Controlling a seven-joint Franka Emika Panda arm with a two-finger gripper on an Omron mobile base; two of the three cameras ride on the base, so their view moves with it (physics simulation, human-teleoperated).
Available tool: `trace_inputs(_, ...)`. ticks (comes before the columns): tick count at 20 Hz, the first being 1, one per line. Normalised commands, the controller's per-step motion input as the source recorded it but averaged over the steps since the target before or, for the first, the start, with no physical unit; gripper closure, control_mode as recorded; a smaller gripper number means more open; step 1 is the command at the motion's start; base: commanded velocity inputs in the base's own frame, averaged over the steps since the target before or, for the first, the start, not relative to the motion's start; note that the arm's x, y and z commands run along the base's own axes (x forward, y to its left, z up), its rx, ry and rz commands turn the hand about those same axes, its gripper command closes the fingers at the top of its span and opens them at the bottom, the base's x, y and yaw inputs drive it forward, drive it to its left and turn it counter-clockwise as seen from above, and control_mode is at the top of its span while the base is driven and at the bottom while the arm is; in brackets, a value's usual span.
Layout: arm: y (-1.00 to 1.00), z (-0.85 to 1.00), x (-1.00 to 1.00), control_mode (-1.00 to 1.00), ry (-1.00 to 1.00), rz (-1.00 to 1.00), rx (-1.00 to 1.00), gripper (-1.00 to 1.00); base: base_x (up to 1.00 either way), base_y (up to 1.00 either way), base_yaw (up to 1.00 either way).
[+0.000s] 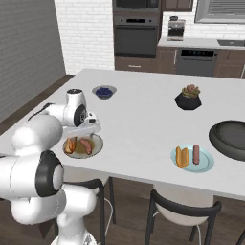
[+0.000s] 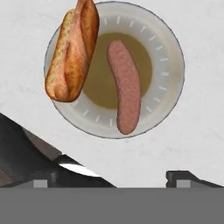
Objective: Place one bun and one sausage from the bowl on each plate.
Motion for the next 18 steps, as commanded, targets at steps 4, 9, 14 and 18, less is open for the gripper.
trace_inputs(4, -0.33, 0.16, -1.0, -1.0, 0.01, -0.15, 0.0, -1.0, 0.0, 0.0, 0.0)
trace_inputs(9, -0.37, 0.25, -0.97, -1.0, 0.04, -0.16, 0.0, -1.0, 0.0, 0.0, 0.0)
trace_inputs(14, -0.35, 0.65, -0.77, -1.0, 0.01, -0.15, 0.0, -1.0, 0.0, 0.0, 0.0)
trace_inputs(18, -0.21, 0.93, -0.4, -1.0, 0.0, -0.14, 0.0, -1.0, 0.0, 0.0, 0.0)
